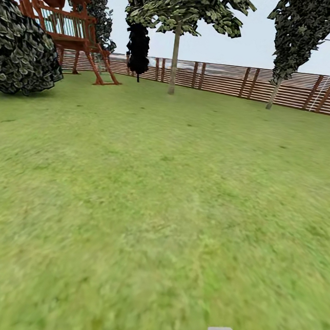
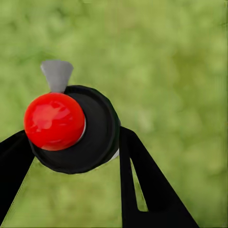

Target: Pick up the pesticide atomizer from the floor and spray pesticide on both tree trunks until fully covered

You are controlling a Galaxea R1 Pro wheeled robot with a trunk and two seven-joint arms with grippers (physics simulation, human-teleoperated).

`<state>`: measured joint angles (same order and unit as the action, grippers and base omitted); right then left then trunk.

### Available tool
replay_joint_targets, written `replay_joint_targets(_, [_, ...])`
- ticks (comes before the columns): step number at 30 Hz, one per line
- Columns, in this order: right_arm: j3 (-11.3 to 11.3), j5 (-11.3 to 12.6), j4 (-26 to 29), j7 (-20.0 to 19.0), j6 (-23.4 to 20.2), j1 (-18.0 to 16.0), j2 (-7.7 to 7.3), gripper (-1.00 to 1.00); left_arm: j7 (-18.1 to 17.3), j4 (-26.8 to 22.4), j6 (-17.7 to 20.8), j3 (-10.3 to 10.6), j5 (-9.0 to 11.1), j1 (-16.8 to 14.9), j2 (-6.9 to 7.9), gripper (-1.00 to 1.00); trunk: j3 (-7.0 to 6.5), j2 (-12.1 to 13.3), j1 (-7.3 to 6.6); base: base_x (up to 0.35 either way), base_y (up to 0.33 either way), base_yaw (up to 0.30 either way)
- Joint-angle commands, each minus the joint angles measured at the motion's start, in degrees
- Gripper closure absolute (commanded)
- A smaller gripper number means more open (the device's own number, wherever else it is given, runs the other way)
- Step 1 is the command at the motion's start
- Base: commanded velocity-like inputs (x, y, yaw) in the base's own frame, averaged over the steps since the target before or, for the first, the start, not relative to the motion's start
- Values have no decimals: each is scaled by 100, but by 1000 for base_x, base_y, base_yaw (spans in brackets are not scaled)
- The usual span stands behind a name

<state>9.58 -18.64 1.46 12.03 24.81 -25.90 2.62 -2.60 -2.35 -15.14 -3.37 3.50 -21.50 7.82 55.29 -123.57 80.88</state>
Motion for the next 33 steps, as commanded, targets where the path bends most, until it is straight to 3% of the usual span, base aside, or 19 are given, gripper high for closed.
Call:
replay_joint_targets(1, [43,-61,-5,27,14,-3,2,-100,-30,6,-16,-31,37,-3,0,100,5,-2,3,338,0,0])
replay_joint_targets(33, [43,-61,-5,28,15,-3,2,-100,-30,-2,-16,-32,37,-3,0,100,5,-2,3,338,0,0])
